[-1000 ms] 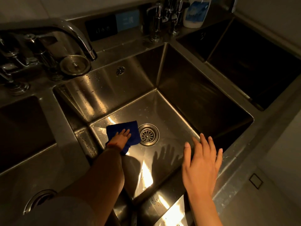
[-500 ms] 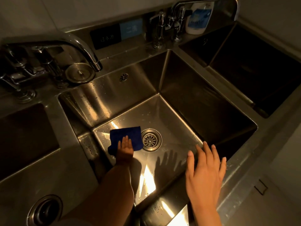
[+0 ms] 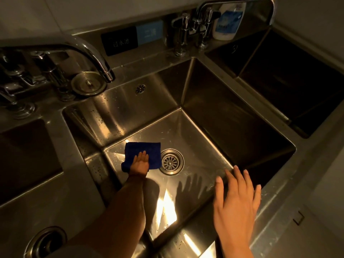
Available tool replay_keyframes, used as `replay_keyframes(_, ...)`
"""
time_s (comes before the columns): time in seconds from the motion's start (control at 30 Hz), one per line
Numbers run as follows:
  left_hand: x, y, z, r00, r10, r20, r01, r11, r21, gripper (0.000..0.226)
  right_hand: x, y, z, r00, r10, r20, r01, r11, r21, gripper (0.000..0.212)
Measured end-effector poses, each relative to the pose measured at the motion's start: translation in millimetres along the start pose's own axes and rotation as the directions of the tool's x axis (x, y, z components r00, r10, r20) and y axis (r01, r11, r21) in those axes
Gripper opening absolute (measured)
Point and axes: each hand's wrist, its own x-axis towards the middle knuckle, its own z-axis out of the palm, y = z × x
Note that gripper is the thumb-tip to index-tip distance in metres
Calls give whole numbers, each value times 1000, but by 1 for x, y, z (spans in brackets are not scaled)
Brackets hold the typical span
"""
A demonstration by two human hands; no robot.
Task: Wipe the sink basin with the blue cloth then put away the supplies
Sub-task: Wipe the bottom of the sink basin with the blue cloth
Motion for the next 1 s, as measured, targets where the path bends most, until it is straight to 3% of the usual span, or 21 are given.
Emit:
replay_keyframes(0.17,1,2,-2,1000,-1,14,1,999,36,58,0,0,1,1000,4,-3,-4,1000,-4,57)
replay_keyframes(0.27,-10,2,-8,1000,-11,-20,10,999,-48,56,-1,-1,0,1000,6,-6,-6,1000,-2,58)
replay_keyframes(0.33,-22,4,-7,968,29,-251,-51,996,-79,58,0,-1,-1,1000,8,-1,-8,1000,-4,58)
replay_keyframes(0.43,-34,5,0,905,76,-419,-141,982,-125,57,0,0,-1,1000,6,6,-6,1000,-8,59)
replay_keyframes(0.6,-31,3,-2,913,78,-401,-155,974,-164,58,0,-1,-1,1000,8,13,-8,1000,-17,58)
replay_keyframes(0.7,-30,1,-15,974,59,-220,-73,996,-55,60,0,-1,-1,1000,3,9,-3,1000,-11,57)
replay_keyframes(0.77,-19,-1,-8,985,35,-169,-40,999,-28,58,0,-1,-1,1000,4,8,-4,1000,-6,57)
replay_keyframes(0.83,-16,-1,-9,1000,6,-19,-6,1000,-5,55,-1,-2,-2,1000,7,17,-7,1000,-2,55)
replay_keyframes(0.97,-30,0,-1,1000,20,-23,-21,999,-47,49,-1,-3,-4,999,20,35,-20,1000,-1,52)
replay_keyframes(1.0,-32,3,3,990,32,-136,-43,996,-73,49,0,-3,-5,999,22,35,-22,1000,-1,52)
